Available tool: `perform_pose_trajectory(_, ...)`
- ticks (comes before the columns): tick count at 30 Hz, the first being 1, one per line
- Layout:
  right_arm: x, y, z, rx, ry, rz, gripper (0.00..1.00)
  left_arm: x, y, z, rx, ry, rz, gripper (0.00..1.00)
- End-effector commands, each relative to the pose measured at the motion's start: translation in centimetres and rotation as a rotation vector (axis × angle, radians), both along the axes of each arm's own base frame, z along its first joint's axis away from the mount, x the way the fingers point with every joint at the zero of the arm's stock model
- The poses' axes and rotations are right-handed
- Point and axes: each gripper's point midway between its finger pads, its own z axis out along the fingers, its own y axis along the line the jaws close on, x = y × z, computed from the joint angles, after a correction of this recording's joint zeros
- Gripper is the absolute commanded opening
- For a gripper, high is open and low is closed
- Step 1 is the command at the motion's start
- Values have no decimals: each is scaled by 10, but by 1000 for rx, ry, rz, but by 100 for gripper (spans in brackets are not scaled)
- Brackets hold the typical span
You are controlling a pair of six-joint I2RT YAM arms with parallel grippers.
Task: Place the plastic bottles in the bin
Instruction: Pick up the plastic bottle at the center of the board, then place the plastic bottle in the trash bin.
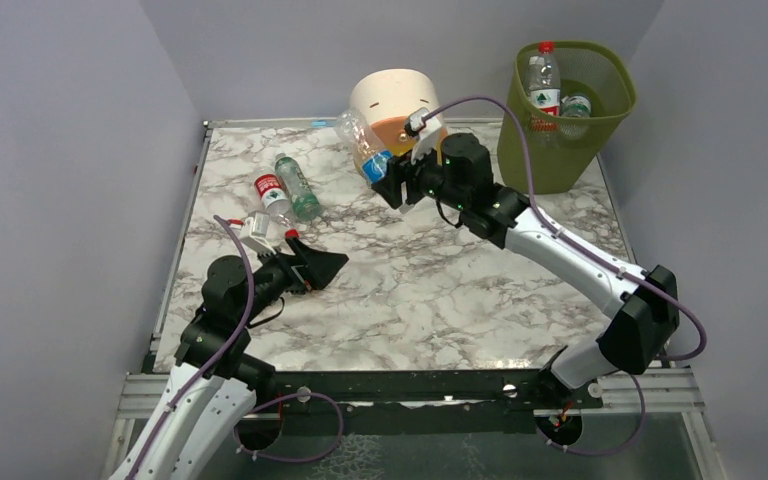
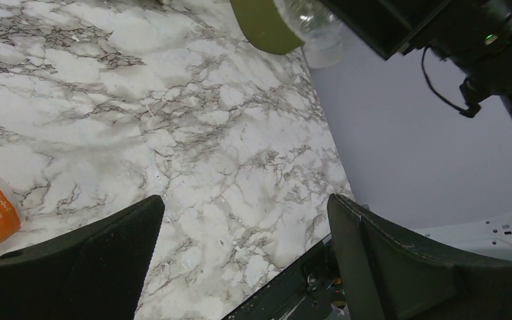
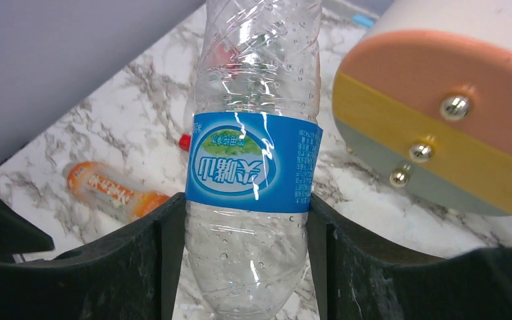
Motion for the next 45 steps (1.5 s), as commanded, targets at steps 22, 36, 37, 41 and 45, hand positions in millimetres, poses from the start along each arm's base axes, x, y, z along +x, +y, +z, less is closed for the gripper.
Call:
perform_pose_trajectory(22,179,-175,160,81,-273,-577,67,5,-5,16,-6,-30,-23,99)
perform_pose_trajectory(36,235,-337,144,207,-152,-901,69,10,-9,12,0,-9,-34,99)
perform_pose_trajectory(37,237,-347,142,205,-145,-917,69,10,-8,10,0,-6,-32,99)
perform_pose_trajectory(41,235,-377,140,202,-141,-951,69,10,-10,2,-5,7,-33,99)
perform_pose_trajectory(45,233,-396,137,171,-148,-995,70,13,-13,-6,-21,20,-44,99)
